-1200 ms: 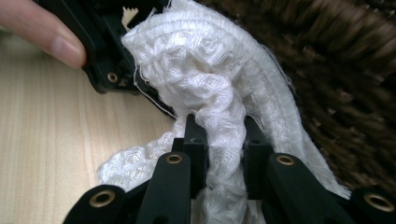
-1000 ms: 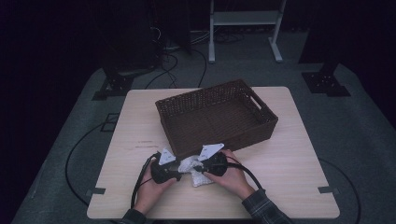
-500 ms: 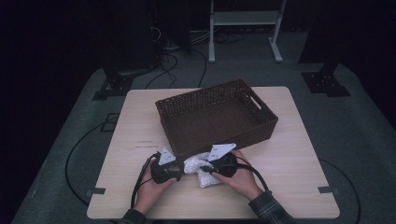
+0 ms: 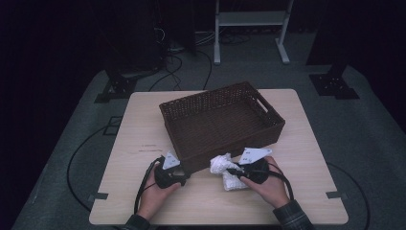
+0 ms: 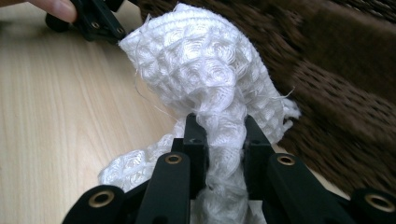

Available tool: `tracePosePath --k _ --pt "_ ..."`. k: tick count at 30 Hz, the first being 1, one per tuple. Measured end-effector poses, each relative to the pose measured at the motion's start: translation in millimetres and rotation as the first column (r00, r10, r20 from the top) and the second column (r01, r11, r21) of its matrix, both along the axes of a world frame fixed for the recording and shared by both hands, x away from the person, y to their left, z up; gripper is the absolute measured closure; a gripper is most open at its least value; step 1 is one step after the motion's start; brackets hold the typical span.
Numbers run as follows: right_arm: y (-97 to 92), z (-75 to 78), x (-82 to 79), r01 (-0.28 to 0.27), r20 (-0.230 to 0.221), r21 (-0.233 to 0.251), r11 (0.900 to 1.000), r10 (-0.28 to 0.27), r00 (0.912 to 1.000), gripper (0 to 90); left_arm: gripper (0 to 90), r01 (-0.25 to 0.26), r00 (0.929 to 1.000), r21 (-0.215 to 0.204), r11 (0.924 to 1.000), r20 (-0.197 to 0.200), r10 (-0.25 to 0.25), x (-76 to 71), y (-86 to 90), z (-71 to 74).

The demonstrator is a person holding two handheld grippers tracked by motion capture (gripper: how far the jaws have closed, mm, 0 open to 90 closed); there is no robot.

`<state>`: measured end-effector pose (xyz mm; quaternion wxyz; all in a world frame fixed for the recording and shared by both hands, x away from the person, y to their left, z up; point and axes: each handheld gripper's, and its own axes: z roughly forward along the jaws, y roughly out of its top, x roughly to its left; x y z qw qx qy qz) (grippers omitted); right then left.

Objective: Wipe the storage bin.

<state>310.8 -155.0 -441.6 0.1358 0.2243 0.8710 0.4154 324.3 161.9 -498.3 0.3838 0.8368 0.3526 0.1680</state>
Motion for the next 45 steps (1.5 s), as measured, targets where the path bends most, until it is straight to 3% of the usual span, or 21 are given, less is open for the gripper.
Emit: tracePosePath --k 14,18,23,28,34,40,45 --pt "-56.4 -5.5 -9.2 0.131 -0.029 0.023 0.9911 -0.130 0.9911 76.2 38.2 0.021 0.9997 -0.014 0.9997 -0.008 -0.021 -0.4 4.3 0.6" --pt "-68.9 -6.6 -9.1 0.156 -0.025 0.025 0.9875 -0.155 0.9876 76.1 39.3 0.043 0.9991 0.002 0.9991 -0.008 -0.043 -6.1 9.3 5.7" --pt "-79.4 -7.4 -8.8 0.181 -0.030 0.026 0.9832 -0.180 0.9832 76.1 41.8 0.040 0.9992 -0.016 0.9991 0.009 -0.040 -17.9 21.7 19.4" --pt "-84.9 -8.1 -8.8 0.194 -0.032 0.028 0.9806 -0.193 0.9807 75.9 48.9 0.040 0.9992 -0.045 0.9982 0.001 -0.040 -30.9 34.8 34.0" --pt "-91.1 -10.3 -12.8 0.209 -0.033 0.021 0.9776 -0.209 0.9774 75.9 70.9 0.070 0.9974 -0.083 0.9941 0.021 -0.069 -35.0 46.3 53.3" --pt "-96.9 -11.4 -17.5 0.224 -0.034 0.017 0.9743 -0.224 0.9740 75.9 89.3 0.094 0.9952 -0.146 0.9847 0.040 -0.090 -30.4 51.8 71.3" --pt "-102.0 -11.8 -23.0 0.243 -0.034 0.013 0.9700 -0.242 0.9697 75.9 90.0 0.121 0.9913 -0.168 0.9784 0.073 -0.110 -24.4 51.1 84.8"
